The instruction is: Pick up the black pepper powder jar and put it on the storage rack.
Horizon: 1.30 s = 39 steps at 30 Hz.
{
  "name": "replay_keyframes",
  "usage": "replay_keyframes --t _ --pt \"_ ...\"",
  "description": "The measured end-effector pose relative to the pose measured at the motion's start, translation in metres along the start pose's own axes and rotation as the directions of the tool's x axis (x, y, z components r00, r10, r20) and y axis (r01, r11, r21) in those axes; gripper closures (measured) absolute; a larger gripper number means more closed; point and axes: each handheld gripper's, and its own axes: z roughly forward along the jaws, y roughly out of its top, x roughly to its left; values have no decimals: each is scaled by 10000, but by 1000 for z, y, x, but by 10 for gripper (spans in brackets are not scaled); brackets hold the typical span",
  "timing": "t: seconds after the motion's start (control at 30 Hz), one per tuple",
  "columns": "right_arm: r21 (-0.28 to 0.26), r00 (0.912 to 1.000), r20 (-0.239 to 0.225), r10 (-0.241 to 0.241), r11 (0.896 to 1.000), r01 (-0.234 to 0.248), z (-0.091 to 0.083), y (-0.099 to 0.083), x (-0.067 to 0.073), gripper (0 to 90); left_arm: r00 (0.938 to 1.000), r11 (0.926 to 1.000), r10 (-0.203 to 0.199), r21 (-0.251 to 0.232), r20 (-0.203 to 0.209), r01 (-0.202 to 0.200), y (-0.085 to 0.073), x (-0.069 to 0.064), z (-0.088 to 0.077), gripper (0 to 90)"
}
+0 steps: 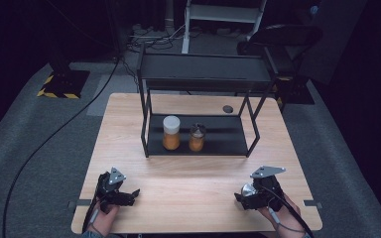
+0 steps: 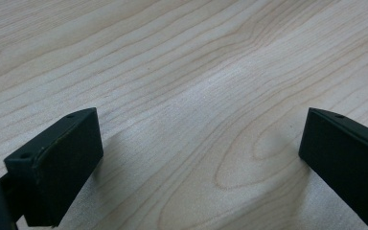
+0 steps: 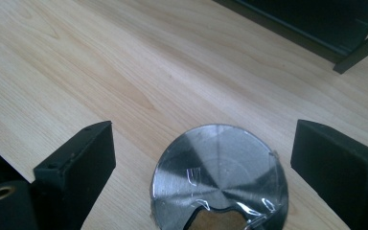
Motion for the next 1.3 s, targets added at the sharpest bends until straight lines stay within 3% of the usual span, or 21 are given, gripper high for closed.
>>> replay_keyframes --t 0.57,0.8,0.97,1.3 --pt "765 9995 159 -261 9968 249 21 -8 1 187 10000 10000 2 0 -3 -2 0 0 0 12" --pt "1012 9985 245 -499 9937 472 25 -10 3 301 10000 10000 31 20 -17 -31 0 -1 0 12" --pt "1045 9992 -89 -384 9938 391 24 -8 -6 310 10000 10000 31 23 -18 -31 0 -1 0 11" --pt "1030 9979 -331 -554 9930 586 22 6 -15 311 10000 10000 22 6 -18 -22 0 -1 0 11"
